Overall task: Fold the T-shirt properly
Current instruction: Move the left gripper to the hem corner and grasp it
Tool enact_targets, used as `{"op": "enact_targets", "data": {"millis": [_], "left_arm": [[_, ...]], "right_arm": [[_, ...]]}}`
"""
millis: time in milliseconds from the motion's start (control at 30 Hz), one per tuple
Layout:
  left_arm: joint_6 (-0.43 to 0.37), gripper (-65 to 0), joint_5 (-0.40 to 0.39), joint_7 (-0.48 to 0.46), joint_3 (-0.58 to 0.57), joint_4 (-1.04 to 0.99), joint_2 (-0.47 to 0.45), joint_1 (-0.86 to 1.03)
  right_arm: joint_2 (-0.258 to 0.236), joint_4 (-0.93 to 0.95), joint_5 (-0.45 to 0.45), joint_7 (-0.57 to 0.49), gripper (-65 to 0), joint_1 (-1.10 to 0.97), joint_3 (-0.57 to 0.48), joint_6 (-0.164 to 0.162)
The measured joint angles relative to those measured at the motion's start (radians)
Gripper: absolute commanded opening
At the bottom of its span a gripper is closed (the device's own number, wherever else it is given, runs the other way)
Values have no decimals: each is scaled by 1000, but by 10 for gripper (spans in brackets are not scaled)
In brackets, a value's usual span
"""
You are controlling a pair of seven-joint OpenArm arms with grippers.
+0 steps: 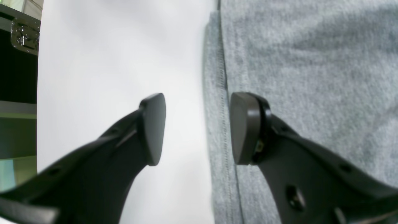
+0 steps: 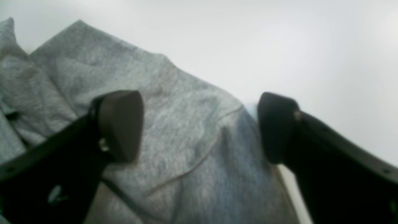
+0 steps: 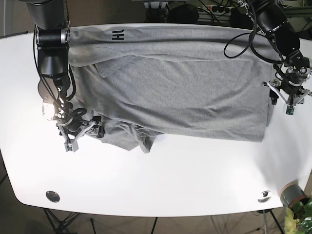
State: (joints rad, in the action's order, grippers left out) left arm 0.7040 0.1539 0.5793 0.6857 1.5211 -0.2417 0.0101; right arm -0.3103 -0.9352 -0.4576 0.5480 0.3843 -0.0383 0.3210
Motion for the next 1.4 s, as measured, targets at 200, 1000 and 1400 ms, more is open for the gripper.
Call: {"op": "enact_targets", "data": {"millis": [200, 1000, 1400], "left_arm": [[0, -338, 0, -1, -2, 0, 0, -6], [-257, -108, -5, -3, -148, -510, -69, -396], [-261, -107, 3, -167, -180, -863, -80, -529]], "right_arm": [[0, -28, -11, -2, -339, -29, 0, 0], [0, -39, -13, 23, -623, -40, 5, 0], [23, -35, -10, 32, -623, -44, 77, 0]]}}
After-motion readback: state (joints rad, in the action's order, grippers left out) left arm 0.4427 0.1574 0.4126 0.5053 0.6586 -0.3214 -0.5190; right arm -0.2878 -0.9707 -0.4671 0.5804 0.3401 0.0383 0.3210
